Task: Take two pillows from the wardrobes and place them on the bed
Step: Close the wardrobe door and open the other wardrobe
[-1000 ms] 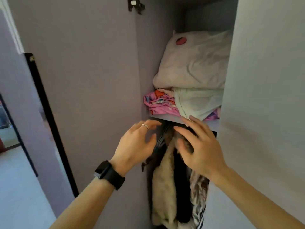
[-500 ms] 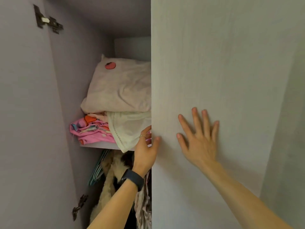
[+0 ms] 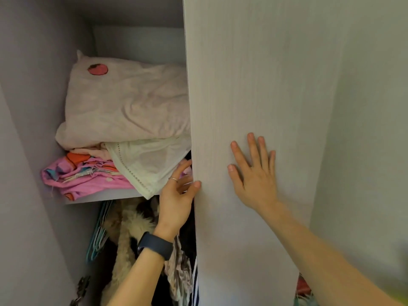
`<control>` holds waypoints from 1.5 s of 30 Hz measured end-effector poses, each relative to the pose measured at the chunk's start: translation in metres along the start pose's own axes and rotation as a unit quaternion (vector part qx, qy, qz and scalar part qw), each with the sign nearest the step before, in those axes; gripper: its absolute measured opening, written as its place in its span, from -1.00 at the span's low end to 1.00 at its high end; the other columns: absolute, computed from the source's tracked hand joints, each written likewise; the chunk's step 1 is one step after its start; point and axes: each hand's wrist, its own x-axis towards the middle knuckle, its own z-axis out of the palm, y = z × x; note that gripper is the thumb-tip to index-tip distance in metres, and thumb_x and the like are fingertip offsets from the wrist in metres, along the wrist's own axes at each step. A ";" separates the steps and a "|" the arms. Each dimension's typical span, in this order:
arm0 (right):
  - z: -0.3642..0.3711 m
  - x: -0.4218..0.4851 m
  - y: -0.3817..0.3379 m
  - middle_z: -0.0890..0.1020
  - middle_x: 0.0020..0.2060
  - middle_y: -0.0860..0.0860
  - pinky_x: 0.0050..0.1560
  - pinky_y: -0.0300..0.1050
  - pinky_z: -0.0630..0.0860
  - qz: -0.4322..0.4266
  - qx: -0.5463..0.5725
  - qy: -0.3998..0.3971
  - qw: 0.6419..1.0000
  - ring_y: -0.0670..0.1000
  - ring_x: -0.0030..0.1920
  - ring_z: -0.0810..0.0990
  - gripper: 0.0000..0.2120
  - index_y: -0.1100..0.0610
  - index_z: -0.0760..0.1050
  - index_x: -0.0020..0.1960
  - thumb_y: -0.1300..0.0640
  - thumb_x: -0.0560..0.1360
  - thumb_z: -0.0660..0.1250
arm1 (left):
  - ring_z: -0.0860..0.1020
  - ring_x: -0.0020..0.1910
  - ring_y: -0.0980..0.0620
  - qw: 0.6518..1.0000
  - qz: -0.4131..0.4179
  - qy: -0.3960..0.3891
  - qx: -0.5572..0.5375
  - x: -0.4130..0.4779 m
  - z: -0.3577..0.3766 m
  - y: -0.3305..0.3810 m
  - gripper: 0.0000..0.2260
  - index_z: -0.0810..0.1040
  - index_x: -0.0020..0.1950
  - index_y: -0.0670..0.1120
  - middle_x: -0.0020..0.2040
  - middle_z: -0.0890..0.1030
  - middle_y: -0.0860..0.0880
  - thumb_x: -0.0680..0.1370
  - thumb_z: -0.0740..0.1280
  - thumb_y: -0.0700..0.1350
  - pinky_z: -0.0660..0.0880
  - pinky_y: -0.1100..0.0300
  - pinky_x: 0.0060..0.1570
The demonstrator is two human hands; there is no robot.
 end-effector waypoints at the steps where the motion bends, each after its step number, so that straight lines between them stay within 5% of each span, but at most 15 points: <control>1: -0.004 -0.008 -0.005 0.01 0.66 0.07 0.54 0.40 0.00 0.020 0.026 0.002 0.999 0.13 0.65 -0.12 -0.46 -0.13 0.06 0.63 -0.13 0.67 0.07 | 0.64 0.10 0.12 1.000 -0.005 -0.016 -0.007 -0.005 -0.004 0.003 -0.52 0.51 0.31 0.25 0.14 0.68 0.11 0.55 0.40 -0.26 0.56 0.21 0.10; 5: -0.023 -0.059 -0.024 0.05 0.65 0.07 0.58 0.22 0.12 0.084 0.146 0.009 0.986 0.10 0.64 -0.02 -0.46 -0.07 0.22 0.60 -0.02 0.65 0.23 | 0.67 0.08 0.01 0.993 -0.035 -0.088 -0.068 -0.026 -0.016 0.018 -0.53 0.59 0.20 0.28 0.04 0.72 0.03 0.52 0.43 -0.29 0.59 0.17 0.06; 9: -0.054 -0.120 -0.049 0.04 0.64 -0.17 0.53 -0.11 0.13 0.190 0.224 -0.053 0.954 -0.17 0.61 0.02 -0.43 -0.32 0.14 0.57 -0.22 0.60 0.22 | 0.67 0.11 -0.07 0.976 -0.053 -0.174 -0.123 -0.051 -0.018 0.033 -0.59 0.59 0.30 0.03 0.09 0.72 -0.06 0.54 0.38 -0.36 0.61 0.08 0.08; 14: -0.108 -0.169 -0.070 0.38 0.46 -0.38 0.20 -0.33 0.53 0.291 0.366 -0.028 0.883 -0.30 0.49 0.29 -0.54 -0.34 0.46 0.39 -0.30 0.50 0.34 | 0.63 0.19 -0.09 0.949 -0.035 -0.269 -0.162 -0.081 -0.005 0.051 -0.53 0.55 0.35 -0.04 0.17 0.69 -0.07 0.55 0.28 -0.46 0.60 -0.02 0.12; 17: -0.137 -0.196 -0.075 0.52 0.39 -0.28 0.15 -0.09 0.64 0.328 0.407 -0.031 0.852 -0.17 0.46 0.42 -0.56 -0.26 0.57 0.31 -0.26 0.45 0.43 | 0.62 0.21 -0.08 0.936 -0.017 -0.300 -0.184 -0.098 0.008 0.059 -0.48 0.59 0.32 0.06 0.19 0.68 -0.05 0.47 0.32 -0.41 0.59 -0.08 0.14; 21: -0.171 -0.221 -0.074 0.63 0.31 -0.16 0.18 -0.22 0.59 0.357 0.387 0.000 0.850 -0.10 0.37 0.54 -0.59 -0.20 0.60 0.30 -0.08 0.47 0.51 | 0.59 0.24 -0.05 0.916 0.023 -0.354 -0.188 -0.115 0.038 0.068 -0.39 0.56 0.35 0.09 0.23 0.62 -0.07 0.37 0.33 -0.39 0.57 -0.06 0.17; 27: -0.221 -0.243 -0.060 0.75 0.05 -0.02 0.15 0.20 0.62 0.412 0.279 0.094 0.863 0.04 0.09 0.70 -0.64 0.04 0.65 0.23 0.07 0.44 0.49 | 0.51 0.29 0.08 0.899 0.108 -0.406 -0.124 -0.141 0.095 0.075 -0.29 0.42 0.42 0.25 0.24 0.48 0.07 0.38 0.28 -0.36 0.48 0.15 0.24; 32: -0.254 -0.252 -0.041 0.75 0.05 -0.13 0.12 0.17 0.65 0.417 0.205 0.142 0.874 -0.03 0.06 0.73 -0.61 -0.19 0.61 0.29 0.04 0.48 0.46 | 0.32 0.37 0.29 0.872 0.281 -0.399 -0.023 -0.154 0.152 0.073 -0.21 0.27 0.54 0.19 0.36 0.33 0.10 0.38 0.31 -0.33 0.36 0.44 0.24; 34: -0.264 -0.256 -0.025 0.75 -0.02 -0.20 0.12 0.10 0.67 0.429 0.165 0.160 0.873 -0.06 0.03 0.73 -0.63 -0.26 0.59 0.26 0.02 0.49 0.47 | 0.27 0.48 0.11 0.850 0.346 -0.396 0.037 -0.155 0.177 0.067 -0.18 0.16 0.57 0.24 0.49 0.21 0.08 0.42 0.36 -0.27 0.45 0.19 0.30; 38: -0.284 -0.262 0.013 0.74 -0.03 -0.15 0.14 0.07 0.65 0.465 0.127 0.155 0.862 -0.06 0.05 0.72 -0.60 -0.33 0.56 0.22 0.08 0.51 0.50 | 0.02 0.57 -0.32 0.784 0.443 -0.392 0.189 -0.158 0.230 0.055 -0.08 -0.08 0.60 0.22 0.62 -0.12 -0.02 0.45 0.45 -0.11 0.23 -0.35 0.39; 45: -0.303 -0.257 0.063 0.75 0.00 -0.03 0.14 0.16 0.65 0.486 0.098 0.131 0.859 0.01 0.05 0.73 -0.63 -0.24 0.51 0.27 0.11 0.56 0.44 | -0.01 0.55 -0.39 0.783 0.460 -0.339 0.246 -0.172 0.291 0.046 0.11 -0.14 0.61 0.19 0.63 -0.14 -0.06 0.30 0.57 0.15 0.29 -0.48 0.25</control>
